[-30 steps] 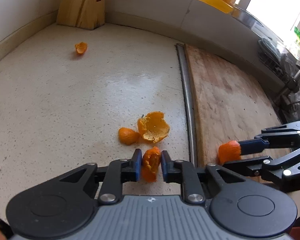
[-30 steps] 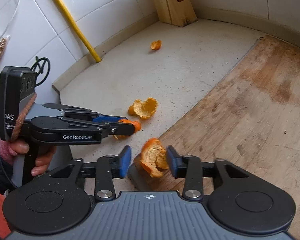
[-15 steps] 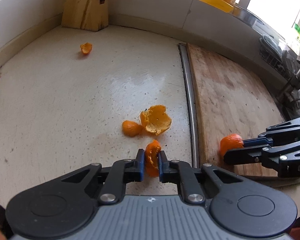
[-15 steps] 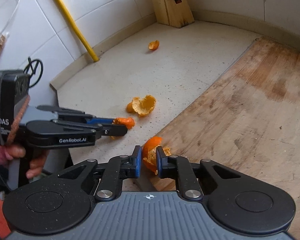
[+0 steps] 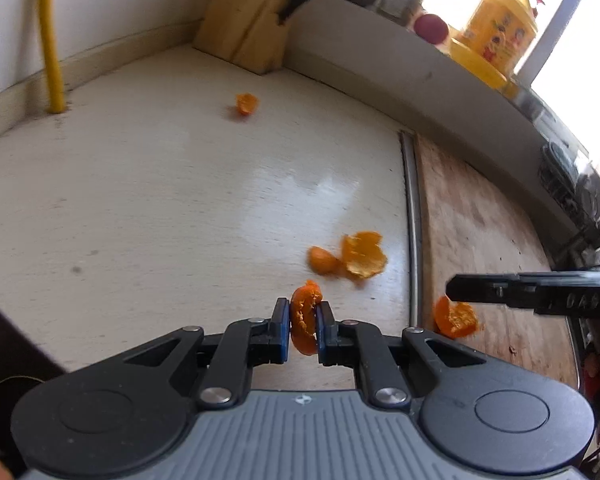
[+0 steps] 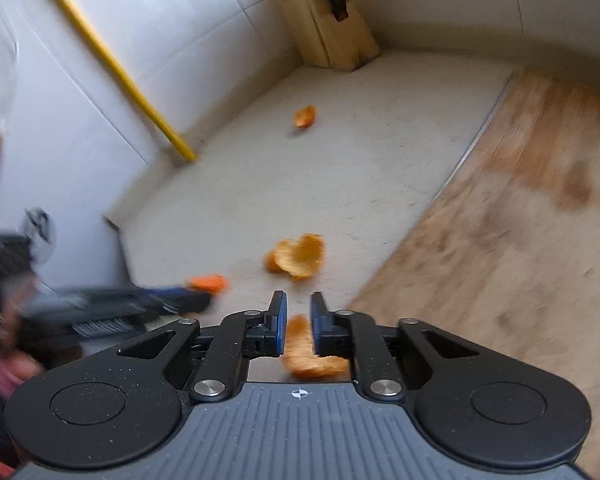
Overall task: Collect trash
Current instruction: 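Lift both held orange peels with both tools toward the black bin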
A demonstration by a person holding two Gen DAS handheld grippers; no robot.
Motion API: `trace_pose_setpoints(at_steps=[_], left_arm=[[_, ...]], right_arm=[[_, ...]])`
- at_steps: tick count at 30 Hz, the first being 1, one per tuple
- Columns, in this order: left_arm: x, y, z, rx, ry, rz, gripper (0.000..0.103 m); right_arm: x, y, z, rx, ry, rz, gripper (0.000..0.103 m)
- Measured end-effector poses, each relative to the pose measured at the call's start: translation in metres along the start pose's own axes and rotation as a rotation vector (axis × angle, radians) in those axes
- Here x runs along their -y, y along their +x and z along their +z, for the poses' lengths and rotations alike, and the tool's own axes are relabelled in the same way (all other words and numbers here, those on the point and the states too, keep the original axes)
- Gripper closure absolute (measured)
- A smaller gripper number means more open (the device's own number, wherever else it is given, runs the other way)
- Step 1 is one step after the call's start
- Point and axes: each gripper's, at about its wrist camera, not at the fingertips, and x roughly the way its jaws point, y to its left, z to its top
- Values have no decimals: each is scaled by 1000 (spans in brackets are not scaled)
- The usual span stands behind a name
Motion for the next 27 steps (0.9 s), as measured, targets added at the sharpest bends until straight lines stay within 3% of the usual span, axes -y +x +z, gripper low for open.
trace_pose_setpoints(at_steps=[2,3,4,6,10,12,14,15,19,20,22,27], left_arm=[[-8,-6,-3,5,-8,-6,91],[-11,-8,-4,5,-9,-14,91],[-15,-10,-6,3,-10,-24,91],[-20,-9,-8,-9,-12,-39,91],[-22,-10,-7,-19,1,-67,91],[-22,-11,-7,-21,12,-83,91],[-22,-10,-6,-29,23,-93,91],[-22,-8,-6,-36,27,-99,91],[-21,-6,-3,-45,38,-117,91],[-21,-7,-3,-44,39,-121,91],[-23,-9,-4,-45,35,-131,90],[-32,-15,-6,-47,24,-126,90]], right_arm=[[-6,-4,-4,7,-5,4,77],[-11,-6,-6,11,-28,-6,67],[-19,-7,-11,9,-70,-43,48],[-29,-4,-18,15,-111,-105,34],[-39,7,-29,19,-187,-223,38],[-40,5,-31,35,-184,-237,41],[-37,6,-27,54,-160,-258,55],[-34,8,-24,55,-137,-262,71],[-22,5,-21,61,-45,-246,80],[-19,2,-21,53,-4,-233,81],[-7,-4,-23,31,148,-111,91],[19,4,-35,21,469,144,91]])
